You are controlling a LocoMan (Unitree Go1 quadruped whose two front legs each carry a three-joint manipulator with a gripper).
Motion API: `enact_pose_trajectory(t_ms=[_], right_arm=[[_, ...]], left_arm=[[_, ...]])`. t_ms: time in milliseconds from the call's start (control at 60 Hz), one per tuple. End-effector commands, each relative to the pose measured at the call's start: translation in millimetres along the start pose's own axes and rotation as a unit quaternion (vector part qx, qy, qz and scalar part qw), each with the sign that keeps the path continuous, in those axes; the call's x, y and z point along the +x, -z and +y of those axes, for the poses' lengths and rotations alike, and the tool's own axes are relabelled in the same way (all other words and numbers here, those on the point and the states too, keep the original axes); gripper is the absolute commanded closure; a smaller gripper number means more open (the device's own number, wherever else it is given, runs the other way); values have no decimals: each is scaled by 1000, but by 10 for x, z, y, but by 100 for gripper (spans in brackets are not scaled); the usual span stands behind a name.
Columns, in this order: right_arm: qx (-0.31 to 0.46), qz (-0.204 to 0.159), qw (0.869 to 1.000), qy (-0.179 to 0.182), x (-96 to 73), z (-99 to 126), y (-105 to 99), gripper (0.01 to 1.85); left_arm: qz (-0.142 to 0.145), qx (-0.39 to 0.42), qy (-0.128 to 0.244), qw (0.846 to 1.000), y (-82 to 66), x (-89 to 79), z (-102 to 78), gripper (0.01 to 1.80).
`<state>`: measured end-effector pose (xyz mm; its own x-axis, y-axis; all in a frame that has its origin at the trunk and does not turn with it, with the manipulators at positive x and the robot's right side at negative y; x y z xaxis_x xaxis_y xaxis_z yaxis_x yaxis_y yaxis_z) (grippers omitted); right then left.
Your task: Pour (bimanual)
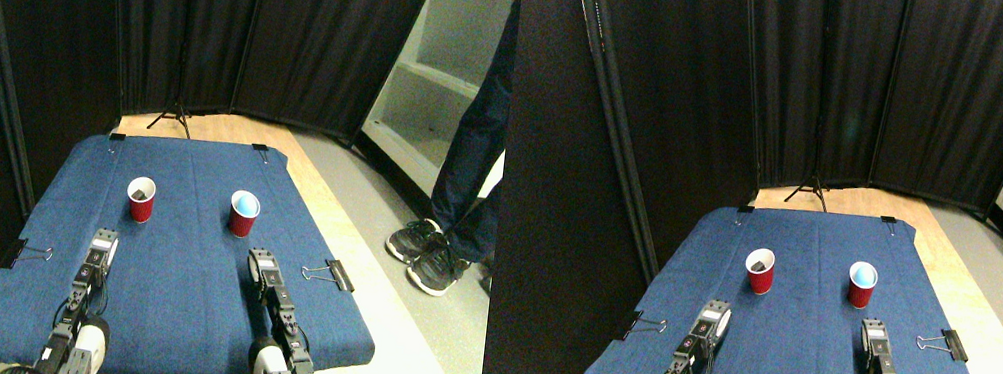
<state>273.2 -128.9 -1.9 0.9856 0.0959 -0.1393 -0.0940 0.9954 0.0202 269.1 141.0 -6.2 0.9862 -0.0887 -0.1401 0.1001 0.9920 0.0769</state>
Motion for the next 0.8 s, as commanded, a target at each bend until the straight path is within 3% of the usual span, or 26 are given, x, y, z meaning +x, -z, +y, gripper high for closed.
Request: enact_pose_trajectory(t_ms=[17,333,433,500,617,700,733,800], right_arm=[[-7,-14,1000,-4,3,6,-43,107],[-7,-16,1000,-11,20,14,-49,107],[5,-27,999,-20,29,18,-59,108],[18,-41,999,-30,40,22,-67,108],[115,-76,990,-37,84,38,-105,109],[144,-96,984,-47,127,36,-122,109],[177,-104,978,-36,149,40,-140,109],[174,-114,978,-33,162,54,-186,109]], left_arm=[[-16,1,-1,1000,-50,3,-5,148],[-28,-30,12,999,-50,4,-7,148],[-31,-16,32,999,-16,44,61,95],[-39,-34,34,998,-6,71,74,86],[-70,-86,31,993,-26,131,54,94],[-79,-114,32,990,-58,150,32,98],[-83,-125,31,988,-82,163,24,97],[-87,-159,21,983,-108,187,22,91]])
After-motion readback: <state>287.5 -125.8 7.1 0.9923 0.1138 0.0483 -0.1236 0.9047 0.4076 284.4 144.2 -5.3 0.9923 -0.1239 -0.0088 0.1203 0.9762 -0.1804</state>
